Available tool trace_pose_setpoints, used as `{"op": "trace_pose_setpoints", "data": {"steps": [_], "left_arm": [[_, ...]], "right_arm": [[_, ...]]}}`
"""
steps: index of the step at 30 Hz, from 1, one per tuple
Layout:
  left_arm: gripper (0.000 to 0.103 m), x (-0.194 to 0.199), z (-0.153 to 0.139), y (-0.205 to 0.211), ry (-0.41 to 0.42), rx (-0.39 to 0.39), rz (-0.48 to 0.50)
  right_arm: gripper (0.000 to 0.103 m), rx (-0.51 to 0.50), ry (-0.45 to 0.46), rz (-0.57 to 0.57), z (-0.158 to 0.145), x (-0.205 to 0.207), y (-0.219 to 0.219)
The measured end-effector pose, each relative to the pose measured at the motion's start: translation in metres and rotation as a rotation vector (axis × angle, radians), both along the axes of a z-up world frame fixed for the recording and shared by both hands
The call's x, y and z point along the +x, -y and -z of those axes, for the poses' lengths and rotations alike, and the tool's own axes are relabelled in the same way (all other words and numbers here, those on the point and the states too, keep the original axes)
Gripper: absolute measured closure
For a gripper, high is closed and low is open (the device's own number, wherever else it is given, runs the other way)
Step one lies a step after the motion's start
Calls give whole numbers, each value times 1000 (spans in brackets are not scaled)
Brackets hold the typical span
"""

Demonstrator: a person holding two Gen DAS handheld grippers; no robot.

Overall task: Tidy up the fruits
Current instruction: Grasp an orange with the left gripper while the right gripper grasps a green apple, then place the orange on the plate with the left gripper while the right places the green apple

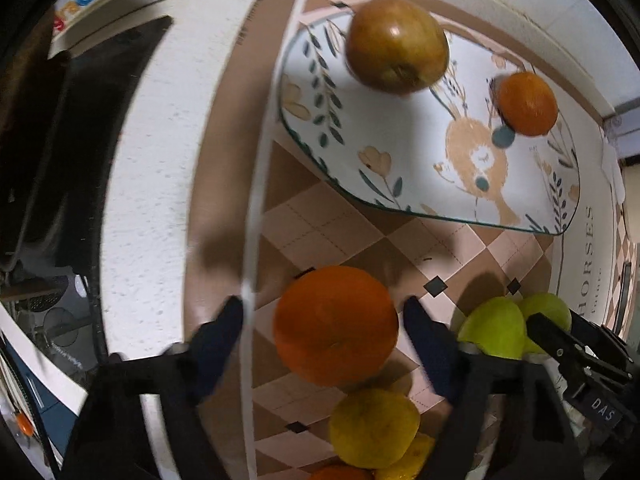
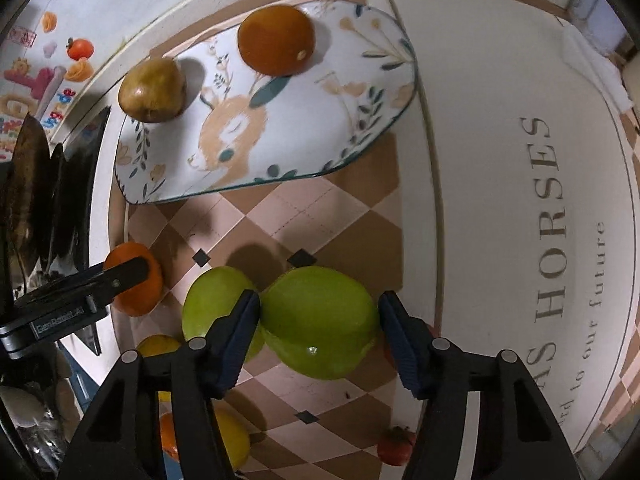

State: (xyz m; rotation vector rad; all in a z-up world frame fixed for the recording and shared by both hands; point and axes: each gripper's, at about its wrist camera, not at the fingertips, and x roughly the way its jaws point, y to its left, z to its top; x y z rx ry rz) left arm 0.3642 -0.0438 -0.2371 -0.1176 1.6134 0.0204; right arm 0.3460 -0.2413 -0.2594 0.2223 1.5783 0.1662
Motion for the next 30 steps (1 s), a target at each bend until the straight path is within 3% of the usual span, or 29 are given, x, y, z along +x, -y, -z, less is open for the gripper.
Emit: {"op": "trace_pose_setpoints", "data": {"steps": [1, 7, 13, 22, 26, 30], "left_arm": [[40, 0, 2, 1, -4, -13, 0], [40, 1, 8, 8, 6, 24, 29], [41, 4, 4, 3, 11, 12, 7], [41, 22, -68, -4, 134, -127, -39], [41, 45, -76, -5, 152, -137, -53], [41, 74, -58, -17, 119, -139, -100]], "right_arm": [[39, -10, 3, -12, 0, 0, -2], [39, -24, -4, -45, 1, 4, -8], [40, -15, 6, -19, -4, -1, -6], [40, 120, 112, 47, -55, 22, -3], [40, 155, 117, 50, -46, 48, -26], [40, 172, 104, 49, -26, 70, -46]]}}
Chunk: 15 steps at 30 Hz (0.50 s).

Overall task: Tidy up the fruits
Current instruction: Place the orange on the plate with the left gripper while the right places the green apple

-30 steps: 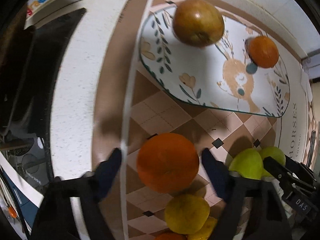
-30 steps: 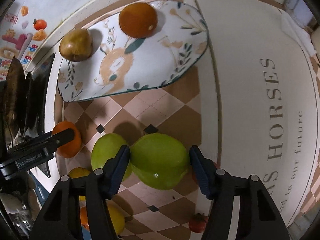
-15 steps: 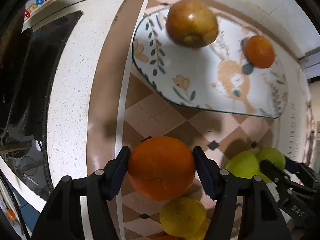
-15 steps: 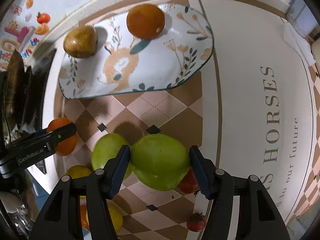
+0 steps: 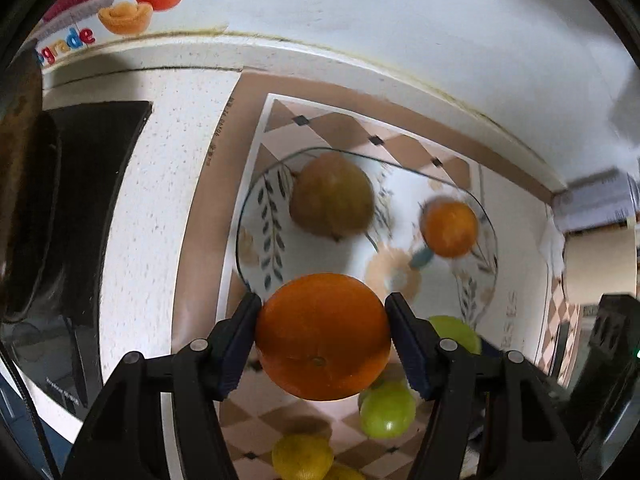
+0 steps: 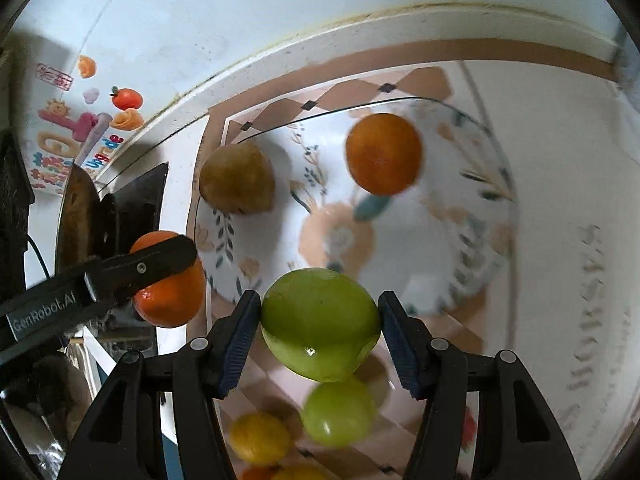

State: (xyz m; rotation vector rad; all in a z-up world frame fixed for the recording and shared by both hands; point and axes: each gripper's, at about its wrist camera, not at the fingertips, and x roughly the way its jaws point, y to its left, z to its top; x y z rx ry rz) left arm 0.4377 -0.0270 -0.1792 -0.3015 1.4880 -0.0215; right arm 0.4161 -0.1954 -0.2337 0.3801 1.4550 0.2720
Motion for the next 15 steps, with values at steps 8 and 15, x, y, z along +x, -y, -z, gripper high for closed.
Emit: {"op": "trace_pose_setpoints", "data": {"steps": [8, 15], "left_arm": [[41, 31, 38, -16, -91, -8, -44], [41, 33, 51, -15, -125, -12, -42]], "right_arm": [[39, 30, -17, -28, 32, 32, -12], [28, 16, -49, -47, 34, 34, -12]]}}
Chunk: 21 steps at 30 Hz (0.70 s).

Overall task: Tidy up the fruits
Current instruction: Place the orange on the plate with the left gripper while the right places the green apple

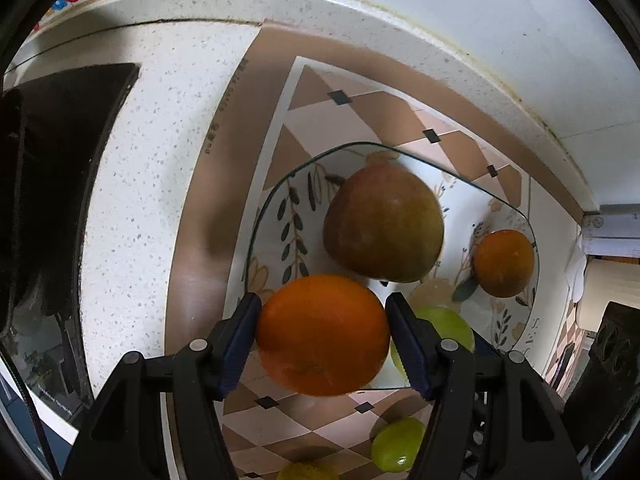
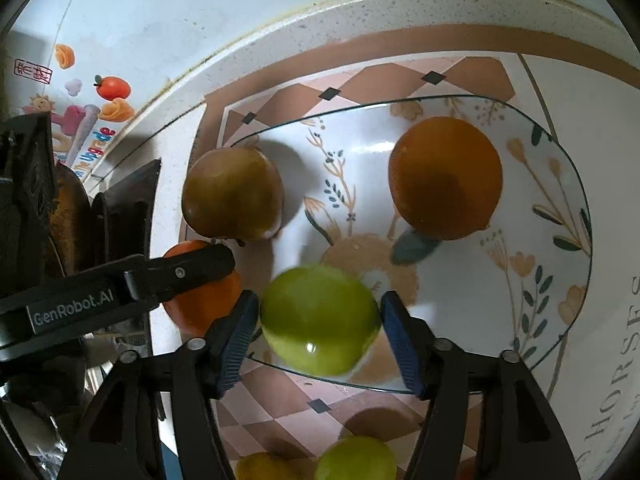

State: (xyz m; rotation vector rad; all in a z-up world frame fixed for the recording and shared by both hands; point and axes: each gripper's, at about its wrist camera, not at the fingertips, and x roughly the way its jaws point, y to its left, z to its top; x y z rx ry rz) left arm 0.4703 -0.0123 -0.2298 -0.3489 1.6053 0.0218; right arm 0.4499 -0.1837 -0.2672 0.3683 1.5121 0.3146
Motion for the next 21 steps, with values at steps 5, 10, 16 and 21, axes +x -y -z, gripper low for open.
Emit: {"op": "trace_pose_setpoints", "data": {"steps": [5, 10, 16, 21], "left_arm": [[25, 3, -5, 6, 14, 26, 37], [20, -2, -16, 8, 47, 84, 65], [15, -26, -46, 13, 130, 198, 116], [15, -59, -79, 20, 218, 268, 133]], "right_arm": [[20, -45, 10, 0, -14, -6, 12], [11, -176, 48, 10, -34, -17, 27], [8, -323, 132, 23, -65, -39, 42], [8, -392, 198, 36, -96, -64, 48]]}}
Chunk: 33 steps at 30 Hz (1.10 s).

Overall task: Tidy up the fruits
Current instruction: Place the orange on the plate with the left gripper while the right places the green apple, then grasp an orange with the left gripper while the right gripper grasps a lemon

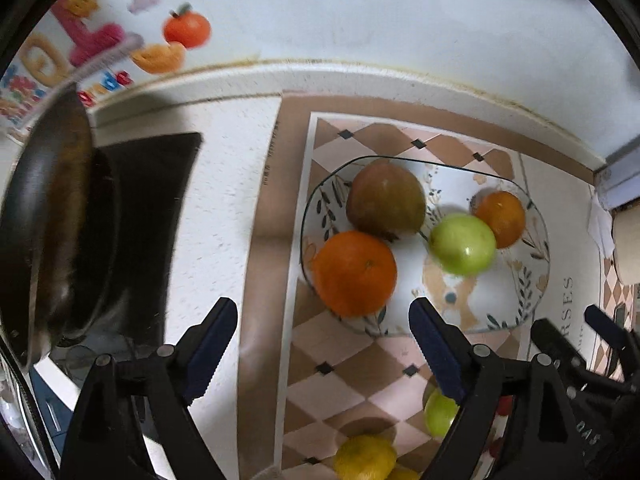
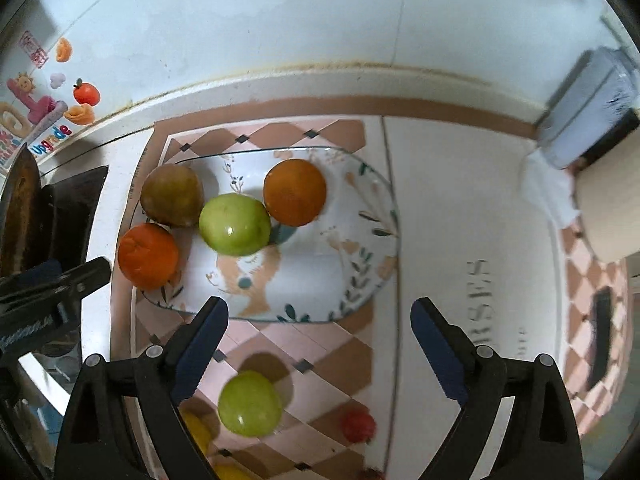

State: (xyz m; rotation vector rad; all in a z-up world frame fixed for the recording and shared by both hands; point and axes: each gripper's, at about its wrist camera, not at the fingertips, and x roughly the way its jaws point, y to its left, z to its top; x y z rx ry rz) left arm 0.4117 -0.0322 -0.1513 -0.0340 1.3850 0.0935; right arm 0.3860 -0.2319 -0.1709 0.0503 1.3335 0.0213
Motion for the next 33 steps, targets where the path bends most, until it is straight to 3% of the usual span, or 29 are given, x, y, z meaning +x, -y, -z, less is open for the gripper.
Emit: {"op": "trace_pose_setpoints", "data": {"steps": [14, 23, 29, 33], "left_arm": [[15, -108, -102, 6, 259, 36, 28], [15, -165, -141, 16, 357, 32, 63], [15, -197, -159, 19, 416, 38, 75], [15, -206, -163, 19, 422, 27, 73]], "right_arm": [[8, -8, 160, 5, -100, -100, 4], [8, 13, 264, 33, -155, -162, 12], [8, 26, 311, 52, -176, -188, 17], [8, 70, 305, 63, -173, -196, 19]]}}
